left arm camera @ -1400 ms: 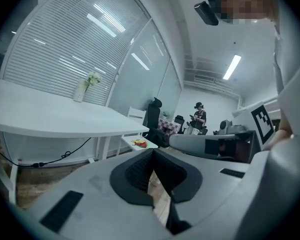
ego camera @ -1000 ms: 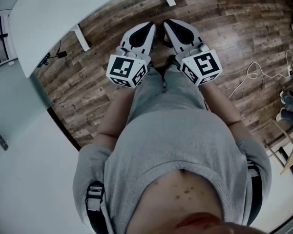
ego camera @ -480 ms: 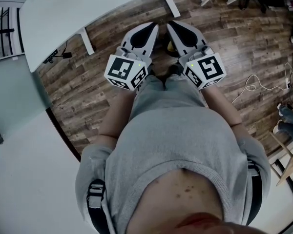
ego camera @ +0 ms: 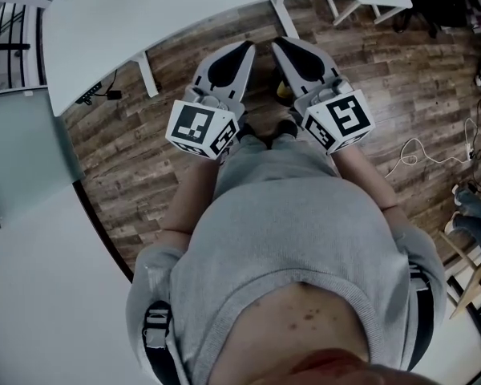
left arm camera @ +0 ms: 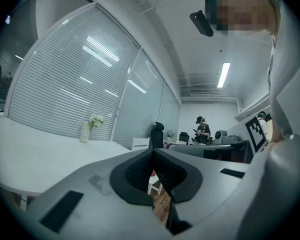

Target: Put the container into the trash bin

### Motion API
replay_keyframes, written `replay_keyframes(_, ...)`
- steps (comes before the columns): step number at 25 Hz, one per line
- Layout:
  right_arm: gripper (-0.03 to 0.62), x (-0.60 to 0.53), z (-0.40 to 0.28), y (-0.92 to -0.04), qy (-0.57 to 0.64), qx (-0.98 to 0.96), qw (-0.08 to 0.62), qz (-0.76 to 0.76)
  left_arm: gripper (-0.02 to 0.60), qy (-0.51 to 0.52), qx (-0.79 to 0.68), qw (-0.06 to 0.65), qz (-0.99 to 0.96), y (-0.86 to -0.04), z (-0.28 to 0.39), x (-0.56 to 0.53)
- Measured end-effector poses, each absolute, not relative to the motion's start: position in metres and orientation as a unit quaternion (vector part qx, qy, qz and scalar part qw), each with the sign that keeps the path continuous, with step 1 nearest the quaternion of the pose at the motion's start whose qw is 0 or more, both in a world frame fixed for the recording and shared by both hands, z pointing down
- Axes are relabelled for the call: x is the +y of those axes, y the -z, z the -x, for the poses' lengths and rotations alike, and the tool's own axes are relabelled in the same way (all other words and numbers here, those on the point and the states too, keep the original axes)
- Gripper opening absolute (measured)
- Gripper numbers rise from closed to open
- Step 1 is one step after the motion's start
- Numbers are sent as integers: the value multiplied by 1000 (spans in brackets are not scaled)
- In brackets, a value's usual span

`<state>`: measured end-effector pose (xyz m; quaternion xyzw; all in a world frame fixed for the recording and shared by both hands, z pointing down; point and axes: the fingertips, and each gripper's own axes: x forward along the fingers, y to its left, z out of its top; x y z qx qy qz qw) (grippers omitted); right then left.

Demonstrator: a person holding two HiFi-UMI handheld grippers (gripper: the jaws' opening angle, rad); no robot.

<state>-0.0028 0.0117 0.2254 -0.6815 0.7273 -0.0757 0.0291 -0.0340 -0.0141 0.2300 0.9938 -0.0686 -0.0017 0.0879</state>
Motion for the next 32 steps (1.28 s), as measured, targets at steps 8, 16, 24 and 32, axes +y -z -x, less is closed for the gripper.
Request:
replay_keyframes(8, 72, 6, 9, -217, 78, 733, 17, 676, 9, 9, -67, 76, -995, -216, 37, -17)
replay_keyframes(16, 71, 6, 14, -212, 73, 735, 22, 674, 9, 17, -69, 78, -994, -213, 41, -19)
replay_keyframes(24, 71, 0, 20, -209, 74, 740, 38, 668, 9, 19, -69, 79, -994, -213, 44, -25)
replay_keyframes(32, 71, -6, 20, -210, 76, 736, 43, 671, 9, 26, -74, 84, -993, -212, 48, -36)
